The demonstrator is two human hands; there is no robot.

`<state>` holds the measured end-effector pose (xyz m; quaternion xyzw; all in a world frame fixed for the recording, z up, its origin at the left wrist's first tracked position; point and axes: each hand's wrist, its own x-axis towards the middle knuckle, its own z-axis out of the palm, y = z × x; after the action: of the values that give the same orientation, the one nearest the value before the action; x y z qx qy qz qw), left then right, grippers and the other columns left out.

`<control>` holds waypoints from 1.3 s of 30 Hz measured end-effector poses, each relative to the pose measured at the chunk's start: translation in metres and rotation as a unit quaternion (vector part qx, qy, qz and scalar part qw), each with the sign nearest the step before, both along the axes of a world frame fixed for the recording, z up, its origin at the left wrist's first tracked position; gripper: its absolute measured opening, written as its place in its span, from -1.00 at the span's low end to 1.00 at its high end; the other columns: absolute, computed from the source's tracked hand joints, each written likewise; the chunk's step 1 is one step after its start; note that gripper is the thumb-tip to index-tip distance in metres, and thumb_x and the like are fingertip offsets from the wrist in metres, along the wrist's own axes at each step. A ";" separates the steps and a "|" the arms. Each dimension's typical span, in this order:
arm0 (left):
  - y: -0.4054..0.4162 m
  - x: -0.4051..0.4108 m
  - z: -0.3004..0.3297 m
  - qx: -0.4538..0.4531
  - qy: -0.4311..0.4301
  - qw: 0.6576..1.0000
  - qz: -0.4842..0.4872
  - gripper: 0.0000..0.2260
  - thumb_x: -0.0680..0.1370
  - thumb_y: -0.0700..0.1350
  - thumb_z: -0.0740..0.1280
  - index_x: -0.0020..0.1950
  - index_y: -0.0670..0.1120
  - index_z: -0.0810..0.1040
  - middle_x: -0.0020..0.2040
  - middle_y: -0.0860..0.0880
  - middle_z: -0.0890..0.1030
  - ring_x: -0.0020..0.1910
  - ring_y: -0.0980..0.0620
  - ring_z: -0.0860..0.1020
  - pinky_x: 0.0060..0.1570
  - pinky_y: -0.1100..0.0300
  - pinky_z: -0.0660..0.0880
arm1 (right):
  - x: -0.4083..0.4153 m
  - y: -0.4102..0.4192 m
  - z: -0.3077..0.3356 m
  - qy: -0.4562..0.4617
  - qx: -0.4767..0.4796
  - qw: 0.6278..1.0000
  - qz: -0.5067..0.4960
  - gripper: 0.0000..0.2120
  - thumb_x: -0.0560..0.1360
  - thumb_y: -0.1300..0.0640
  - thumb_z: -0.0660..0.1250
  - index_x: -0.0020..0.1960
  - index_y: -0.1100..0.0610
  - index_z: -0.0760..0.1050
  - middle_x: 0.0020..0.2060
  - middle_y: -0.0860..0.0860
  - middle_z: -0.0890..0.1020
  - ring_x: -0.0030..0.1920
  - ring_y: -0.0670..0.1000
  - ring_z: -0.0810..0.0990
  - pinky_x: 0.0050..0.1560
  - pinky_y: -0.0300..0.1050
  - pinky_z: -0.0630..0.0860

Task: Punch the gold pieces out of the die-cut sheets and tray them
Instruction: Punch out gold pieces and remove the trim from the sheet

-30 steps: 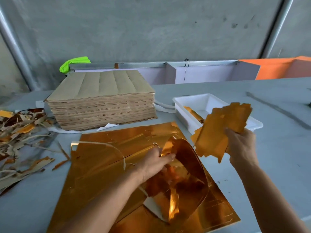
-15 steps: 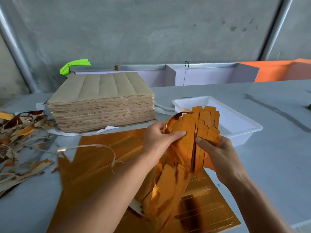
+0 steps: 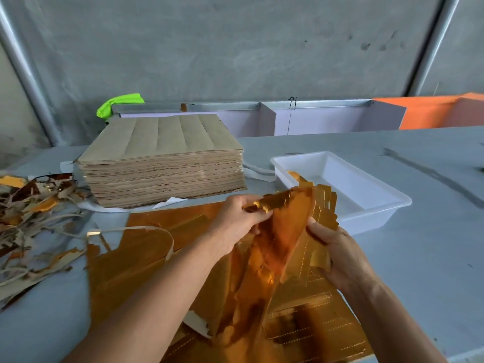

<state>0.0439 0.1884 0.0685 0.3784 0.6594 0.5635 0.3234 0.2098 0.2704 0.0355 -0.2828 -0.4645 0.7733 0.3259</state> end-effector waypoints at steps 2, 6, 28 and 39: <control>0.000 0.000 -0.001 0.003 0.129 0.992 0.000 -0.83 0.45 -0.21 0.46 -0.13 0.05 0.55 -0.11 0.06 0.61 -0.42 0.20 0.52 -0.39 0.34 0.47 | -0.004 -0.002 0.000 -0.026 0.065 0.998 -0.005 -0.80 0.37 0.02 0.40 -0.14 0.12 0.69 -0.17 0.16 0.69 -0.13 0.19 0.68 -0.06 0.15 0.60; 0.003 0.010 -0.004 0.040 0.325 0.945 0.001 -0.94 0.50 -0.13 0.41 -0.04 -0.04 0.62 -0.13 0.10 0.61 -0.18 0.17 0.56 -0.17 0.28 0.49 | -0.014 -0.011 0.006 -0.072 0.179 0.981 -0.014 -0.77 0.36 -0.07 0.37 -0.26 0.08 0.66 -0.26 0.06 0.70 -0.14 0.03 0.65 0.20 0.29 0.41; -0.003 0.005 0.011 0.024 0.202 0.979 0.021 -0.78 0.48 -0.08 0.44 0.03 -0.02 0.45 -0.06 0.03 0.56 -0.07 0.02 0.59 -0.11 0.16 0.59 | -0.015 -0.017 0.007 -0.060 0.164 0.984 -0.034 -0.76 0.38 -0.11 0.33 -0.09 0.01 0.64 -0.16 0.04 0.72 -0.12 0.09 0.70 0.00 0.18 0.59; -0.001 0.014 0.017 0.058 0.542 0.837 0.049 -0.53 0.37 -0.01 0.52 0.24 -0.09 0.55 0.16 0.00 0.49 0.17 0.05 0.38 0.14 0.29 0.30 | -0.018 -0.020 0.011 -0.064 0.191 0.979 -0.022 -0.78 0.48 0.02 0.30 -0.07 0.15 0.61 -0.22 0.06 0.71 -0.20 0.03 0.70 -0.28 -0.18 0.60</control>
<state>0.0581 0.1870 0.0858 0.6086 0.7128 0.3210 -0.1359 0.1919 0.2502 0.0464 -0.2746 -0.6173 0.6431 0.3605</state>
